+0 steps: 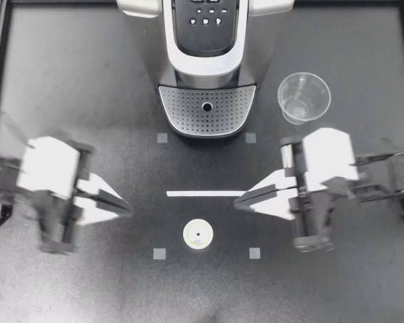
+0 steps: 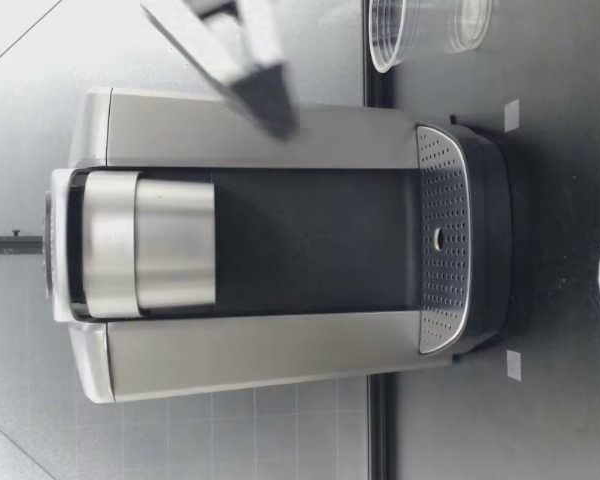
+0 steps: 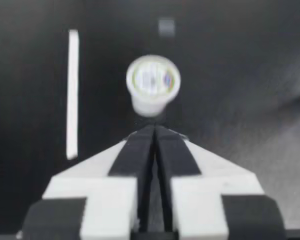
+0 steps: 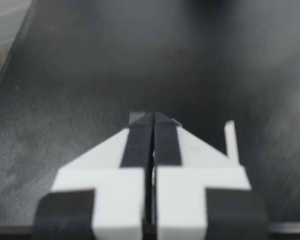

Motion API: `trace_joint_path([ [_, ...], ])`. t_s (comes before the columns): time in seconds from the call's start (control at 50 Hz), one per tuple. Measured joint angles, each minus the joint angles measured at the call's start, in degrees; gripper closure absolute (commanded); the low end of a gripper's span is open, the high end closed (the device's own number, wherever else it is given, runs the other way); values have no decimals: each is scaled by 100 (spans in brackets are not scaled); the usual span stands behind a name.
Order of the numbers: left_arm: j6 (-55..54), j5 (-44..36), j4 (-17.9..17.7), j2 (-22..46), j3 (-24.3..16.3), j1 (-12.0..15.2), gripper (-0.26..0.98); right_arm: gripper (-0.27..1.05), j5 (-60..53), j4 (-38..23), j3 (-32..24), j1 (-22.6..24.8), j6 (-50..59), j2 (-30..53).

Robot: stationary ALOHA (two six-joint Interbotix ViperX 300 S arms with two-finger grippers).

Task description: Place the coffee capsule inside the capsule container, then place the cup onto the center of the cup tray, then push the 'Hot Water' and 'Travel Mug' buttons.

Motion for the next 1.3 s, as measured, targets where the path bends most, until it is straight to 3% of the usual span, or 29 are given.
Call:
trace_joint_path([
  [0.16,105,88,9,642,-272,-9,61,72,483,0,-237,9,141,360],
  [0.28,141,88,9,967,-387,0,52,72,747,0,-360,26,141,580],
  [0.54,299,88,18,1494,-738,-9,1,72,861,0,-510,132,132,1099],
  [0.6,360,88,26,1617,-826,-9,-6,72,870,0,-554,149,114,1213],
  [0.9,853,-193,26,2347,-1222,-9,-5,72,888,-26,-747,211,88,1608],
  [1.3,967,-633,35,2725,-1310,-18,-5,72,888,-79,-835,246,88,1819],
])
